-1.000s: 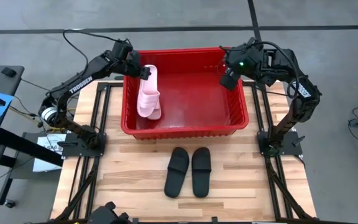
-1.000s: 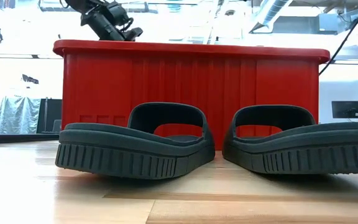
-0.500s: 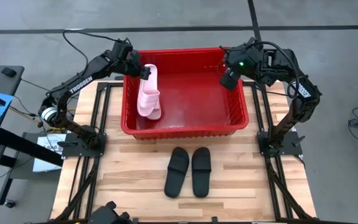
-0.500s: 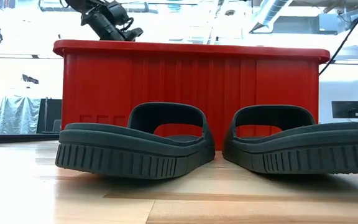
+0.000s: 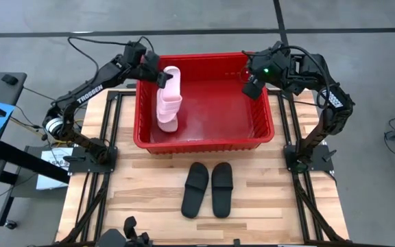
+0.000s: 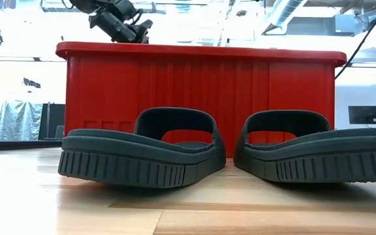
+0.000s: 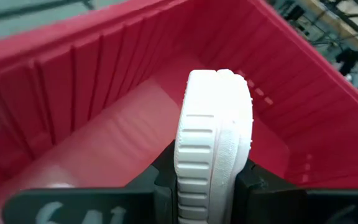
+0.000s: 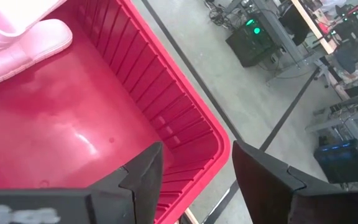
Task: Pick and place slides into bin
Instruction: Put the pink slipper in the red bin
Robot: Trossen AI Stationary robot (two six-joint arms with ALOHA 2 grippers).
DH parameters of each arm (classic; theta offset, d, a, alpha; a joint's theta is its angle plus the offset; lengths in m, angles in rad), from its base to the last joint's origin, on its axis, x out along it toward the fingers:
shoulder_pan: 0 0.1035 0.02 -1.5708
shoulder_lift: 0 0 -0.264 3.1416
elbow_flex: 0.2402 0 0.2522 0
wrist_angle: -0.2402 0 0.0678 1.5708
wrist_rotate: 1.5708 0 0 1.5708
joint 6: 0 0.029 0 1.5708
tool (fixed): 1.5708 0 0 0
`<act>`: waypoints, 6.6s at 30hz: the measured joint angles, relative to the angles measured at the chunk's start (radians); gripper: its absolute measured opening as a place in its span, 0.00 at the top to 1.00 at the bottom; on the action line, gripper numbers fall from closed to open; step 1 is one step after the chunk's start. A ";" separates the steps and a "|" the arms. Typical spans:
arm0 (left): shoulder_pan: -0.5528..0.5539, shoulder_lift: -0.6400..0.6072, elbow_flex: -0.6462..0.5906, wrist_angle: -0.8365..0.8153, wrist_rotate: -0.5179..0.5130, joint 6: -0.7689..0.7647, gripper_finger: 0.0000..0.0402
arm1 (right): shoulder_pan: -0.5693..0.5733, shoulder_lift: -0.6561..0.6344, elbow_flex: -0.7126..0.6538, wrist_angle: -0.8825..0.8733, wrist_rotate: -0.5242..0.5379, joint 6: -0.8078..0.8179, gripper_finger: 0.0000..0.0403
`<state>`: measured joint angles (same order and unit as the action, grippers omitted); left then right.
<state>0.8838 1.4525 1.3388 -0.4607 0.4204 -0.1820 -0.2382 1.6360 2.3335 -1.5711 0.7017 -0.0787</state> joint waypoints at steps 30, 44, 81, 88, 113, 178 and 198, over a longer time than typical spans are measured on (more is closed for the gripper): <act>0.127 -0.069 -0.218 0.249 0.451 0.383 0.87 | 0.000 0.000 0.000 0.000 -0.008 -0.001 0.54; 0.129 -0.073 -0.345 0.453 0.529 0.324 0.87 | 0.000 0.000 0.000 0.000 -0.006 -0.001 0.54; 0.153 -0.137 -0.363 0.346 0.473 0.369 0.87 | 0.000 0.001 0.000 0.000 -0.006 -0.001 0.54; 0.155 -0.136 -0.489 0.615 0.493 0.226 0.87 | 0.000 0.001 0.000 0.000 -0.006 -0.001 0.54; 0.208 -0.223 -0.537 0.589 0.495 0.280 0.87 | 0.000 0.001 0.000 0.000 -0.006 -0.008 0.54; 0.209 -0.222 -0.537 0.543 0.409 0.304 0.75 | 0.000 0.001 0.000 0.000 -0.026 -0.009 0.52; 0.209 -0.222 -0.537 0.532 0.290 0.337 0.75 | 0.000 0.001 0.000 0.000 -0.025 -0.012 0.51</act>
<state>1.0927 1.2304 0.8021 0.0714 0.7103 0.1549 -0.2386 1.6367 2.3335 -1.5711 0.6765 -0.0902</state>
